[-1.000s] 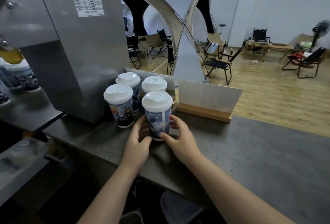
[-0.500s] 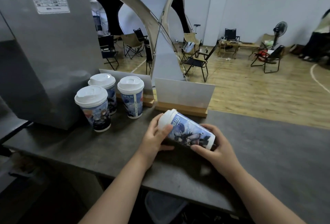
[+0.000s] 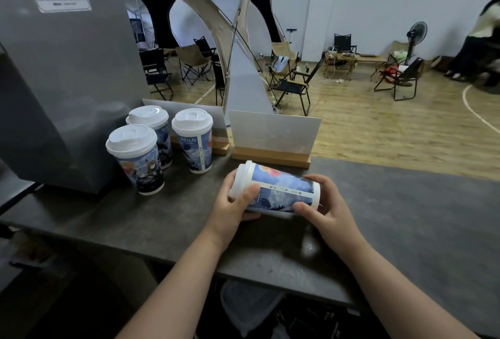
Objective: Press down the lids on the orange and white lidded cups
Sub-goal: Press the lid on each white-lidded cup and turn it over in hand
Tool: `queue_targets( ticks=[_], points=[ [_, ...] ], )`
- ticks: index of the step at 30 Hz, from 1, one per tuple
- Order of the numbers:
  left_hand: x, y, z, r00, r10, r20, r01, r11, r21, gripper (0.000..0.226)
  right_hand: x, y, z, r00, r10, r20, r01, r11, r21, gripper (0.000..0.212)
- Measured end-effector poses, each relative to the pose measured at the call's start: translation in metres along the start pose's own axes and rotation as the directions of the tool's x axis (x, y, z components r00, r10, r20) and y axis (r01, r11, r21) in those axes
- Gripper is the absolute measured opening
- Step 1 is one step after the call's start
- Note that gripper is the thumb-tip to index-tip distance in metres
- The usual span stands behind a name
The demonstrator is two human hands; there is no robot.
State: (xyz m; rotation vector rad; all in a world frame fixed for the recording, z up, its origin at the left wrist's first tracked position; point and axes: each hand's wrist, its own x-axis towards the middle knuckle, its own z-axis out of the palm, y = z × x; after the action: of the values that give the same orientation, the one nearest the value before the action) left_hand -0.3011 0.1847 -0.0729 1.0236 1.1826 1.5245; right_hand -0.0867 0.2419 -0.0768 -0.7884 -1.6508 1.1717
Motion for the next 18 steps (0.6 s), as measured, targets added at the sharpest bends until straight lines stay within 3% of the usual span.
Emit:
queue_targets(
  ticks=[3, 9, 14, 18],
  points=[
    [-0.0014, -0.0003, -0.0002, 1.000, -0.014, -0.028, 0.014, 1.000, -0.005, 0.068, 0.0007, -0.0019, 0.0003, 1.000, 0.010, 0.006, -0.010, 1.000, 0.023, 0.067],
    [-0.0012, -0.0001, -0.0021, 0.999, 0.002, 0.039, -0.003, 1.000, 0.024, 0.062, -0.0002, -0.0054, 0.0014, 1.000, -0.001, 0.011, 0.001, 1.000, 0.007, 0.061],
    [0.0003, -0.0015, -0.0019, 0.998, 0.055, -0.021, -0.056, 0.997, -0.051, 0.057, -0.0026, -0.0051, -0.0005, 0.996, -0.021, 0.083, 0.025, 0.998, -0.054, 0.074],
    [0.0014, -0.0052, -0.0076, 0.995, 0.096, 0.017, -0.095, 0.994, -0.060, 0.067, 0.0031, -0.0069, 0.0001, 0.999, 0.026, 0.026, -0.025, 0.999, -0.029, 0.061]
  ],
)
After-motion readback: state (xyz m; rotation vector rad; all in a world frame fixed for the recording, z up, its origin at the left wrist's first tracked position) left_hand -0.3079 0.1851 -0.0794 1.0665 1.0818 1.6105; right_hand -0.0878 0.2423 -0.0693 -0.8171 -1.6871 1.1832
